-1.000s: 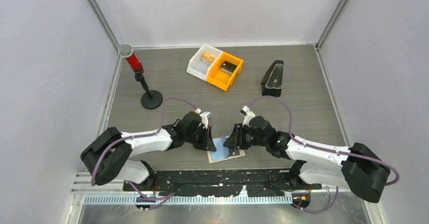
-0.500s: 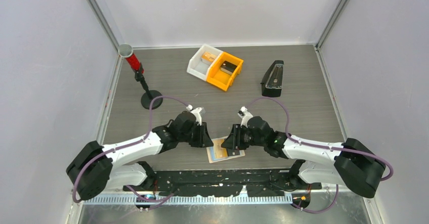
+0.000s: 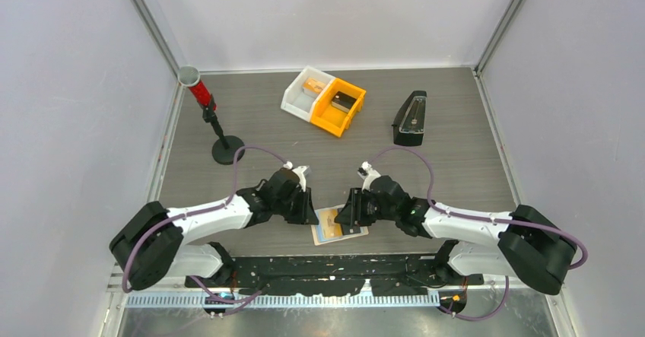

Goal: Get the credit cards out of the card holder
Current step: Remove the credit card from the card holder.

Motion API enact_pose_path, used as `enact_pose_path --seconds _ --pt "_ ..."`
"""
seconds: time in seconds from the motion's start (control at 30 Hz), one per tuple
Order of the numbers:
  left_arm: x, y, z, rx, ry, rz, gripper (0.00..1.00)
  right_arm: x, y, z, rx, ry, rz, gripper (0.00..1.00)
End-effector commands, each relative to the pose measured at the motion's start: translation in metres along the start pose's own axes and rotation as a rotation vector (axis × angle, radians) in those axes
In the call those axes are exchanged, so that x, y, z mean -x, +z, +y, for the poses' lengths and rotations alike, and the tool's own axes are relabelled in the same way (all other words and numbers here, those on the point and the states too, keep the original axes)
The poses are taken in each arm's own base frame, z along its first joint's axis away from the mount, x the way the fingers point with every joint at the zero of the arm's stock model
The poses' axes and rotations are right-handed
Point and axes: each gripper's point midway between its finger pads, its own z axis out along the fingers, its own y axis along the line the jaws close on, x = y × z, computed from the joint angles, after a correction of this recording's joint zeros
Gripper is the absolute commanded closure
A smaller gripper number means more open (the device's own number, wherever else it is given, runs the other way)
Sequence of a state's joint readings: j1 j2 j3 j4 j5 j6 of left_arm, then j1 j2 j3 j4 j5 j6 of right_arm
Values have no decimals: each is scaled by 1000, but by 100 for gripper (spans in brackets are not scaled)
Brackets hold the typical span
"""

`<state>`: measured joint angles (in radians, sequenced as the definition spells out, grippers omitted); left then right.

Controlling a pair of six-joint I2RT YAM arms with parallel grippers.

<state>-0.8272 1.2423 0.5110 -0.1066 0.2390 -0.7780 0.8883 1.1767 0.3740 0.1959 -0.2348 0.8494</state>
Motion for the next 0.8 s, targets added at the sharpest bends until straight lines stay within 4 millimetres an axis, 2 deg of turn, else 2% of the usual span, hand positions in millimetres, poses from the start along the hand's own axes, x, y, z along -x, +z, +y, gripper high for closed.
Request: enact_pose_path --seconds 0.0,0.37,0.77 --pt "13 6 -22 -82 35 -16 88 10 6 2 -20 -37 -25 62" --pt "0 18 2 -11 18 8 93 3 20 -10 -48 -36 10 64" --pt "-8 24 12 13 7 29 99 0 23 -14 -59 -28 21 66"
